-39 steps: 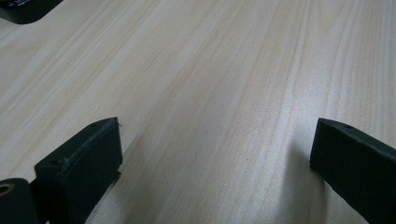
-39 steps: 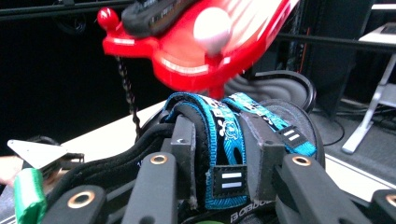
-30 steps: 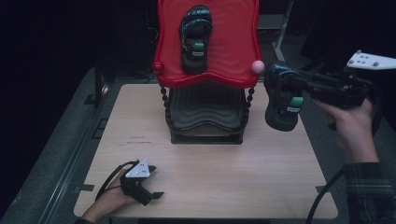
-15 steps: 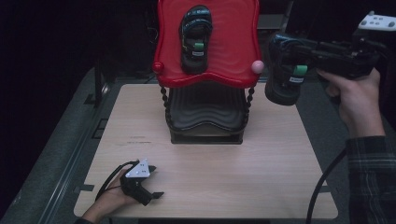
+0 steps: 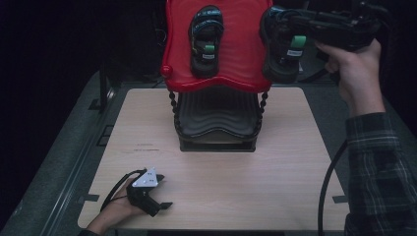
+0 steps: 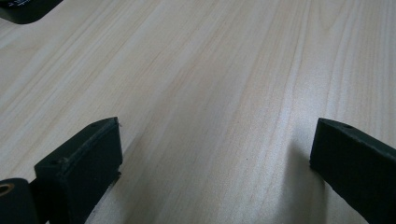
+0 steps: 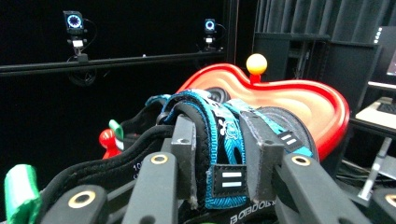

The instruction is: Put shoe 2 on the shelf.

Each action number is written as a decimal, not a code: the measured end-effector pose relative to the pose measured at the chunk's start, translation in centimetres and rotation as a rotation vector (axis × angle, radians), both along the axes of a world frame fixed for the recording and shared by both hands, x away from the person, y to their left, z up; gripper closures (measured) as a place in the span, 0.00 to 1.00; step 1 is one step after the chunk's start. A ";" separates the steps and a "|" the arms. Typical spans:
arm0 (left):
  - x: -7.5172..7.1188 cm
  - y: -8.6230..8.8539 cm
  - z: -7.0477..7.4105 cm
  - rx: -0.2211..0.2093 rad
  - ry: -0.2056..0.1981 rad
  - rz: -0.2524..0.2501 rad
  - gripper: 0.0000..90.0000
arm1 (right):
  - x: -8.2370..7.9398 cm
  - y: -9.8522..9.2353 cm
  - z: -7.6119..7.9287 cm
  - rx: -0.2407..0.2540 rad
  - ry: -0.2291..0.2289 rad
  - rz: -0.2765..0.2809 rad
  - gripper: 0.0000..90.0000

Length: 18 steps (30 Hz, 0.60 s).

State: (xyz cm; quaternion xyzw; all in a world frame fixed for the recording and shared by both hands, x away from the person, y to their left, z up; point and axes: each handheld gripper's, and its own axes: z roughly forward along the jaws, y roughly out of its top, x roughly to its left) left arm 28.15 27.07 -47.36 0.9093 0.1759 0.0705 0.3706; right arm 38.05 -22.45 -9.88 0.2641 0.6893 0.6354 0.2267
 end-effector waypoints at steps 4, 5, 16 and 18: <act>0.0 0.0 0.0 -0.001 0.001 0.000 0.02 | 1.3 1.2 0.1 0.006 -0.001 0.015 0.76; 0.0 0.0 0.0 -0.001 0.000 0.001 0.02 | 1.7 1.5 0.1 0.006 -0.001 0.018 0.76; 0.0 0.0 0.0 -0.001 0.001 0.001 0.02 | 5.2 4.8 -0.4 -0.020 0.012 0.036 0.76; 0.0 0.0 0.0 -0.001 0.001 0.001 0.02 | 5.8 5.3 -0.5 -0.034 0.013 0.033 0.76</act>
